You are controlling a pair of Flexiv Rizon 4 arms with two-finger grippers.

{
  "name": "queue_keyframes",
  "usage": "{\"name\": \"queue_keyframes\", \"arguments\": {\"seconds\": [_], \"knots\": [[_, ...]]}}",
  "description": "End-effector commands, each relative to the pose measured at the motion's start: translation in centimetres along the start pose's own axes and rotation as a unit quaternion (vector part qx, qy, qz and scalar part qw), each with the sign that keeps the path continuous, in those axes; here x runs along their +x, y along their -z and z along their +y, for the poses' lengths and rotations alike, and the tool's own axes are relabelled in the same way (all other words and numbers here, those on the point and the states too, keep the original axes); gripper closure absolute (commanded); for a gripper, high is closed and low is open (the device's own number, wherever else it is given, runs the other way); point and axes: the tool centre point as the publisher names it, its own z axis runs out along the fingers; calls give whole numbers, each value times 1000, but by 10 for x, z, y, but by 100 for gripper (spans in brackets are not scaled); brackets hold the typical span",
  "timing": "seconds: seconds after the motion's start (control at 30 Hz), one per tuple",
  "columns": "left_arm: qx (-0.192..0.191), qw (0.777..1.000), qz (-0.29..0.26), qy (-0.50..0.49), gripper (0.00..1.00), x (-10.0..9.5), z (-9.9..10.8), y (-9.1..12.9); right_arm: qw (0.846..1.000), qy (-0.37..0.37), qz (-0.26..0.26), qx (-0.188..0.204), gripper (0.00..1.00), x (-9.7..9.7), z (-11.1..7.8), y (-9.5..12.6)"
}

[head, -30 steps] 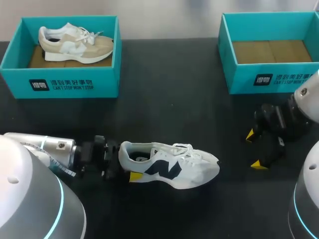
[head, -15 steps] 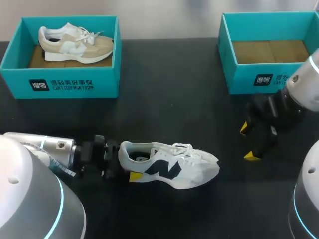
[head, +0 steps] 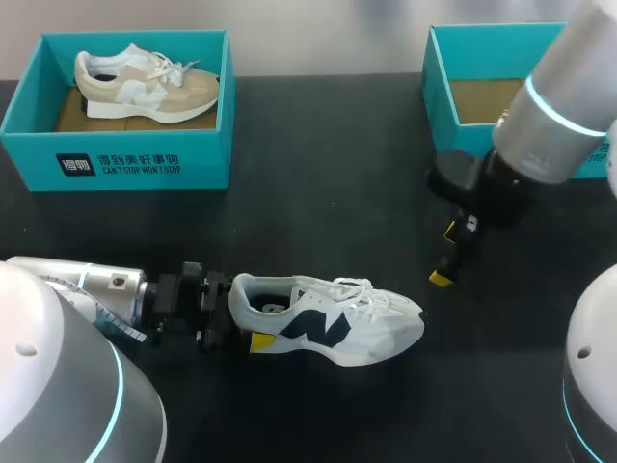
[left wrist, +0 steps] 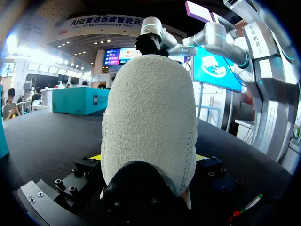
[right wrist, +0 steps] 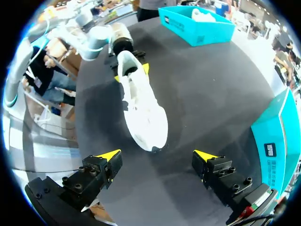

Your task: Take the shoe out of the shoebox, open the shoe tongue, remove and reinsert the insole, then place the shoe into the shoebox

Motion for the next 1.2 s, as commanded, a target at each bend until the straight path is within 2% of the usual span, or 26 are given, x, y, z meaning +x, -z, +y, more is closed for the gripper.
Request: {"name": "queue_keyframes", "arguments": {"seconds": [0.03, 0.3, 0.33, 0.47, 0.57, 0.77, 0.8, 1.0, 1.2], "knots": [[0, 1000, 0, 0, 100, -2, 3, 2, 999, -2, -20, 25, 0, 8, 2, 4], [0, 1000, 0, 0, 100, -2, 3, 2, 999, -2, -20, 25, 0, 8, 2, 4], [0, 1000, 0, 0, 100, -2, 3, 2, 999, -11, -26, 20, 0, 6, 7, 2], [0, 1000, 0, 0, 100, -2, 3, 2, 994, -82, -43, 53, 0, 2, 34, -11], [0, 1000, 0, 0, 100, -2, 3, 2, 991, -112, -55, 53, 0, 3, 53, -17], [0, 1000, 0, 0, 100, -2, 3, 2, 979, -164, -102, 61, 0, 10, 72, -15], [0, 1000, 0, 0, 100, -2, 3, 2, 975, -178, -112, 73, 0, 12, 76, -16], [0, 1000, 0, 0, 100, -2, 3, 2, 970, -199, -123, 63, 0, 13, 81, -29], [0, 1000, 0, 0, 100, -2, 3, 2, 970, -199, -123, 63, 0, 13, 81, -29]]}}
